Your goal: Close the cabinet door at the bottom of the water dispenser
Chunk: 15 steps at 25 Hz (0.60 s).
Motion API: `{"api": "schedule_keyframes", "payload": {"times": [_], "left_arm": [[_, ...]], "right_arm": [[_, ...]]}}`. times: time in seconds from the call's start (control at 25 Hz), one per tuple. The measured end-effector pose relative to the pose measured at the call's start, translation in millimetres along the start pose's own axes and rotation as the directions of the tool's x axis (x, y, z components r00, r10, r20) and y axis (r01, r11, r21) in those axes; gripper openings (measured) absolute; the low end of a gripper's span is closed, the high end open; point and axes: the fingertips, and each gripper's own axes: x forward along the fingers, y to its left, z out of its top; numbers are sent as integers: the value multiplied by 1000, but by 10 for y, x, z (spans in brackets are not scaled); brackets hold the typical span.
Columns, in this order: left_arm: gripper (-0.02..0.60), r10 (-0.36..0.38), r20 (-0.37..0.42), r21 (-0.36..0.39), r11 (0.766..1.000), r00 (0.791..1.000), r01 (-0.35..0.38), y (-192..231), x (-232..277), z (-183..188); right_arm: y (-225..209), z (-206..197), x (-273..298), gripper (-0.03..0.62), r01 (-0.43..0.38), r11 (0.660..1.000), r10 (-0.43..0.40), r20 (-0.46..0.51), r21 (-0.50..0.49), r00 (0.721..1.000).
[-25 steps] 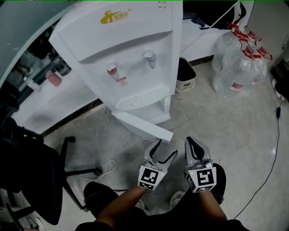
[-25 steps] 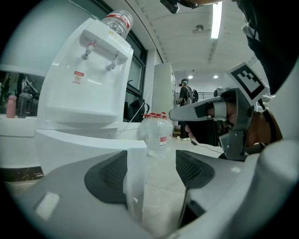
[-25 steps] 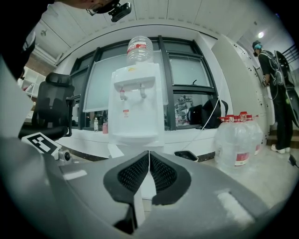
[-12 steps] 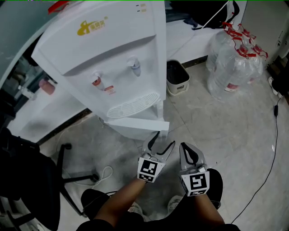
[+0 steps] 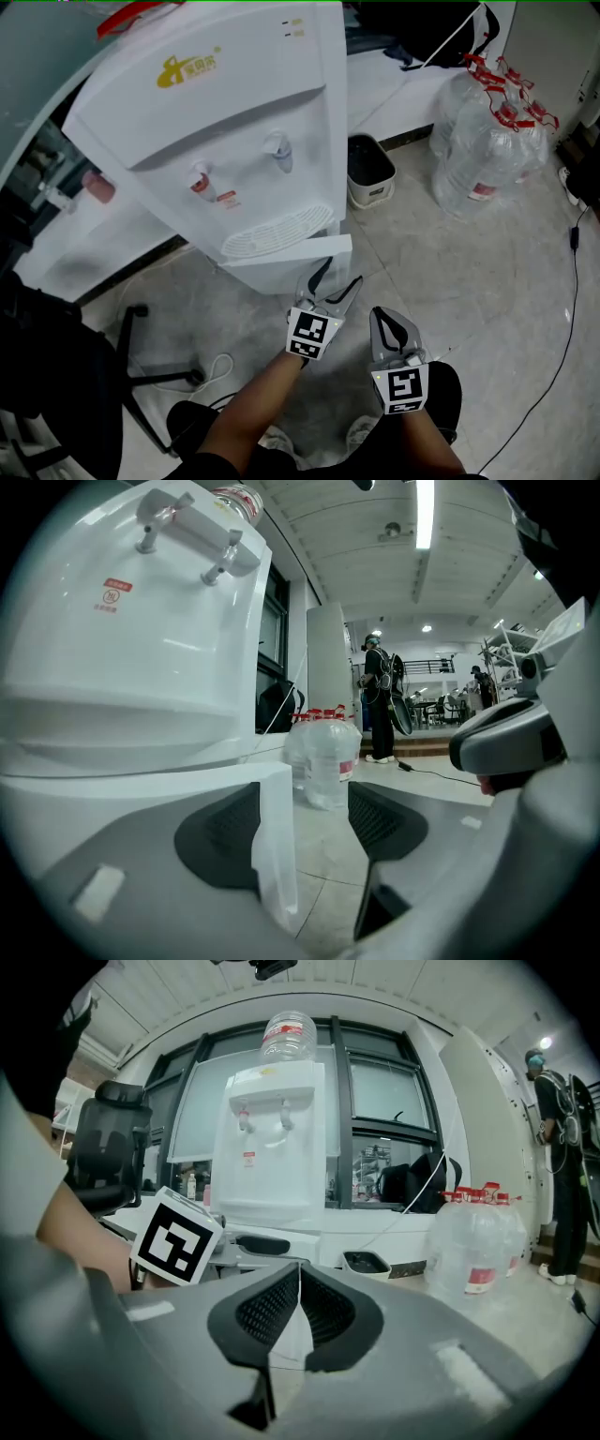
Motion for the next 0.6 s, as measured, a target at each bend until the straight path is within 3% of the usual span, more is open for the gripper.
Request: {"api": "schedule_keyframes", "payload": {"times": [0.4, 0.6], "left_arm": [[344, 53, -12, 1, 999, 999, -53, 293, 236, 18], [397, 95, -22, -7, 995, 995, -95, 515, 257, -6]], "right_arm": [[33, -4, 50, 11, -10, 1000, 11, -5, 16, 1000], [49, 4, 41, 11, -9, 1000, 9, -10, 20, 1000]]}}
